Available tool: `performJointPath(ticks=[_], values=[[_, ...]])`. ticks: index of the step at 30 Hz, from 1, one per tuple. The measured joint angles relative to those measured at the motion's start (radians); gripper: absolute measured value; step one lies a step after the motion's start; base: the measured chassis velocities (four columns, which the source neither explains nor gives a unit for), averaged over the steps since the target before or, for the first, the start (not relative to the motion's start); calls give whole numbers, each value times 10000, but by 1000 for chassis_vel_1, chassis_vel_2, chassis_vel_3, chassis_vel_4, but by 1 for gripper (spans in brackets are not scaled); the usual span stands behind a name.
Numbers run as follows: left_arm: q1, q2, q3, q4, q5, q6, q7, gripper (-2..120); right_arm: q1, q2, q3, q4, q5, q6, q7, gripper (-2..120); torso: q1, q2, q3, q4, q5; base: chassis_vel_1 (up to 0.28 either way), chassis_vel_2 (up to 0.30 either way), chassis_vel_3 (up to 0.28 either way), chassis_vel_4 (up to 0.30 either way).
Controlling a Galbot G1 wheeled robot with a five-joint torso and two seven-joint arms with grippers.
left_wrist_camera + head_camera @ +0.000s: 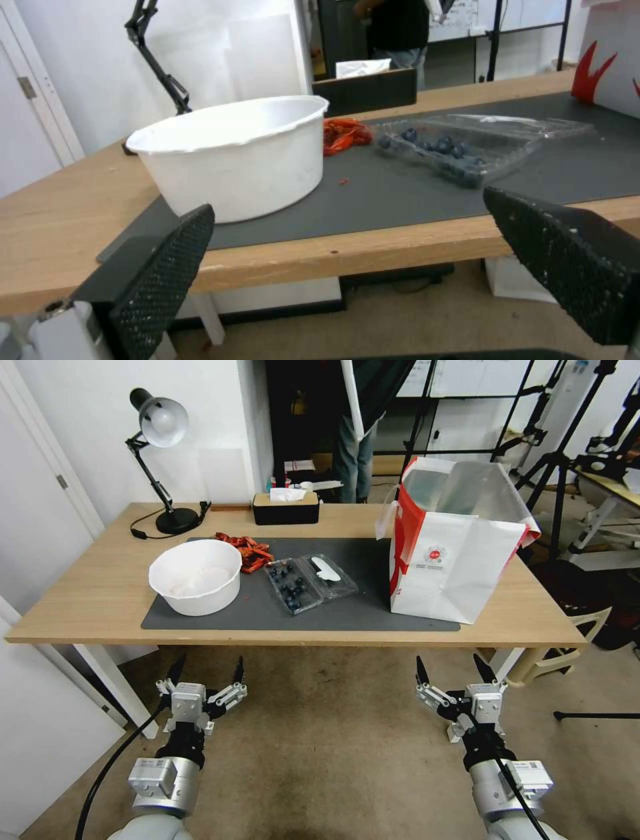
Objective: Close the takeout container lid, then place the container into the takeout bag.
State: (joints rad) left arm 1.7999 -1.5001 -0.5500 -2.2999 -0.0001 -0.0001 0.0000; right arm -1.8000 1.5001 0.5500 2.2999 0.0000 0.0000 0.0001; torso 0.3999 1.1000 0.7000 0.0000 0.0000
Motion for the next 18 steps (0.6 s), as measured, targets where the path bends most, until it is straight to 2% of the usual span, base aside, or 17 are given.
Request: performJointPath(ticks=[14,15,18], values=[[0,0,0,0,0,0,0,100,1,0,0,0,0,0,0,100,2,0,0,0,1,0,0,0,0],[1,-33,65,-14,-35,-6,-69,100,180,-34,-283,165,-403,-112,-436,100,2,0,0,4,4,0,0,0,0],[9,-95,159,-83,-127,-37,-258,100,424,-99,-542,310,-689,-338,-855,100,2,0,0,3,3,0,0,0,0]])
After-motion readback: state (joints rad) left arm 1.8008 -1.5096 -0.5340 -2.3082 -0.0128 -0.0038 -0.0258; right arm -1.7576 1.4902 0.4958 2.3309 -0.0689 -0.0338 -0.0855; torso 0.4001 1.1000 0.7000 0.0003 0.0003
